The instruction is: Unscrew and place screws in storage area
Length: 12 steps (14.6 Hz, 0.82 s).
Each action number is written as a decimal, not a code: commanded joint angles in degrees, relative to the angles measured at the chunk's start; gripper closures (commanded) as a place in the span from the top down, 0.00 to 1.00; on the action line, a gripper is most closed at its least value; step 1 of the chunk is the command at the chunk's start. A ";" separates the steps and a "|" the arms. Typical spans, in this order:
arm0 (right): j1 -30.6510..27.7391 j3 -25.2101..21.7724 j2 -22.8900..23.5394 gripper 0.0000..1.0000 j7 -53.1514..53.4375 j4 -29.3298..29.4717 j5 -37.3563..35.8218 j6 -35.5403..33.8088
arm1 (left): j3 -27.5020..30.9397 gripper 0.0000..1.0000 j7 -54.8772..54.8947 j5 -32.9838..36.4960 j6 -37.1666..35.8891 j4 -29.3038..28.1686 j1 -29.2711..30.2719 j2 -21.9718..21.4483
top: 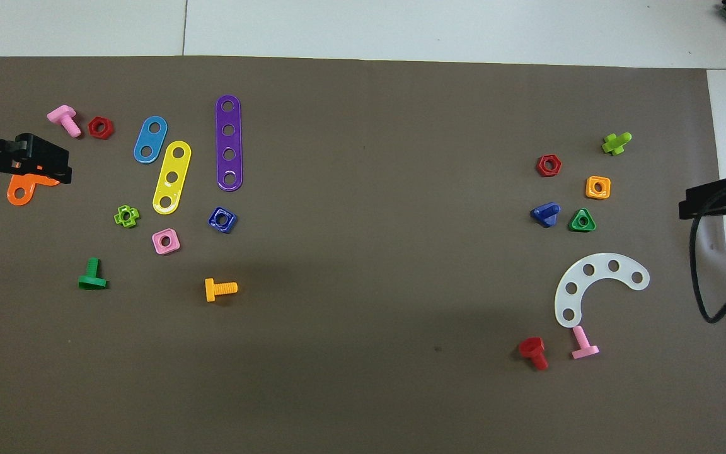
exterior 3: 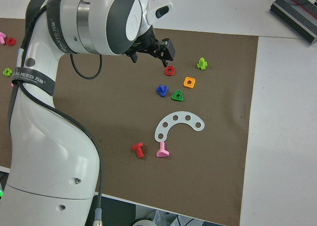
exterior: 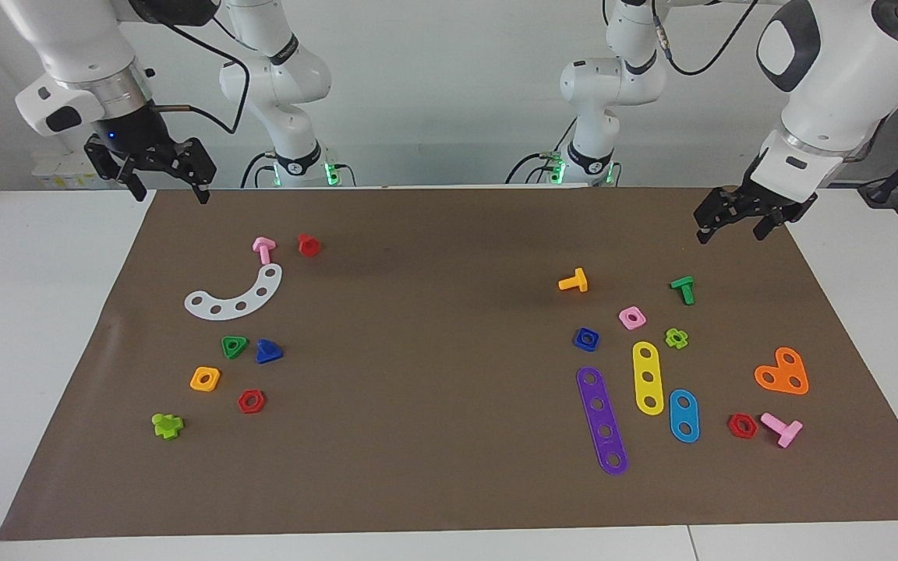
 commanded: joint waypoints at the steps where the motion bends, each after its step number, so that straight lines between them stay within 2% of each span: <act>1: -0.45 0.90 0.75 1.00 -1.36 0.10 -0.43 -1.16 | 0.04 1.00 -0.51 -0.76 0.19 -2.30 0.27 -1.97; 12: -0.09 1.43 0.49 1.00 -2.14 -0.08 -0.25 -1.87 | 0.04 1.00 -0.51 -0.76 0.19 -2.22 0.27 -1.97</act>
